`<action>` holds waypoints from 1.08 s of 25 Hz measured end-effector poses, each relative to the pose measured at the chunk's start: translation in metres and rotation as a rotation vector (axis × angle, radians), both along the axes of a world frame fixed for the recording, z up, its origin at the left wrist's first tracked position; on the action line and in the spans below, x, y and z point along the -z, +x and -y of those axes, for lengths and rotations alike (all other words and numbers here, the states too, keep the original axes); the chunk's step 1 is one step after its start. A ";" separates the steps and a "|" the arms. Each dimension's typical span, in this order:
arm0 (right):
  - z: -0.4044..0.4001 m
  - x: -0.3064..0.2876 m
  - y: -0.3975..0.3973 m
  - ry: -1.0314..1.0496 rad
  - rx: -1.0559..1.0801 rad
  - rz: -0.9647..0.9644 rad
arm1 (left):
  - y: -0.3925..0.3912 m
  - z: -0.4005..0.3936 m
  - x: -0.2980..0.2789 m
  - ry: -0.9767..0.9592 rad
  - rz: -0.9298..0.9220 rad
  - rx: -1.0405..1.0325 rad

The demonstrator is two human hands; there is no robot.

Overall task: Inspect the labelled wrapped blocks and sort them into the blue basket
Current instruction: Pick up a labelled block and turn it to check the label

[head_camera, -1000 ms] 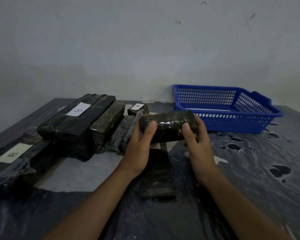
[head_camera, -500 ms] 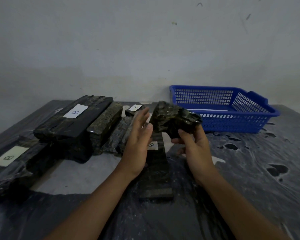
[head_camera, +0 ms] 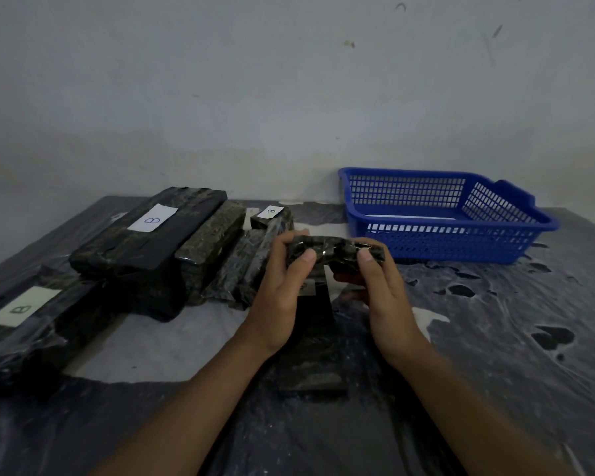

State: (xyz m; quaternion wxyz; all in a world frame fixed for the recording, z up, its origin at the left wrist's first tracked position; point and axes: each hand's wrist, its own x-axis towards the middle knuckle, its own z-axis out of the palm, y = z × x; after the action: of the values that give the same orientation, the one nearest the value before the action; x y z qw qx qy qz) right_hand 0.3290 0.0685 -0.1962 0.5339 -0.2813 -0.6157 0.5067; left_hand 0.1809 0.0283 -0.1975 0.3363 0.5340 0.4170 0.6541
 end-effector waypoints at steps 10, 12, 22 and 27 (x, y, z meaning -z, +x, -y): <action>-0.001 0.002 -0.003 -0.025 0.040 -0.023 | 0.007 -0.002 0.001 0.063 -0.055 -0.034; -0.001 0.002 -0.003 -0.024 0.023 -0.039 | 0.004 -0.003 0.002 0.054 -0.024 -0.009; -0.005 0.003 -0.003 -0.084 0.049 -0.061 | 0.003 -0.007 0.006 0.027 -0.073 -0.034; -0.004 0.004 -0.003 -0.080 0.014 -0.064 | -0.002 -0.007 0.008 0.012 -0.037 0.019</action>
State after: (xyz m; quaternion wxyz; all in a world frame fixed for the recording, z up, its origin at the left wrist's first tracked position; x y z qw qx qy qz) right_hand 0.3261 0.0720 -0.1998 0.5451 -0.2902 -0.5757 0.5359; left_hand 0.1793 0.0350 -0.2057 0.3315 0.5519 0.4141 0.6434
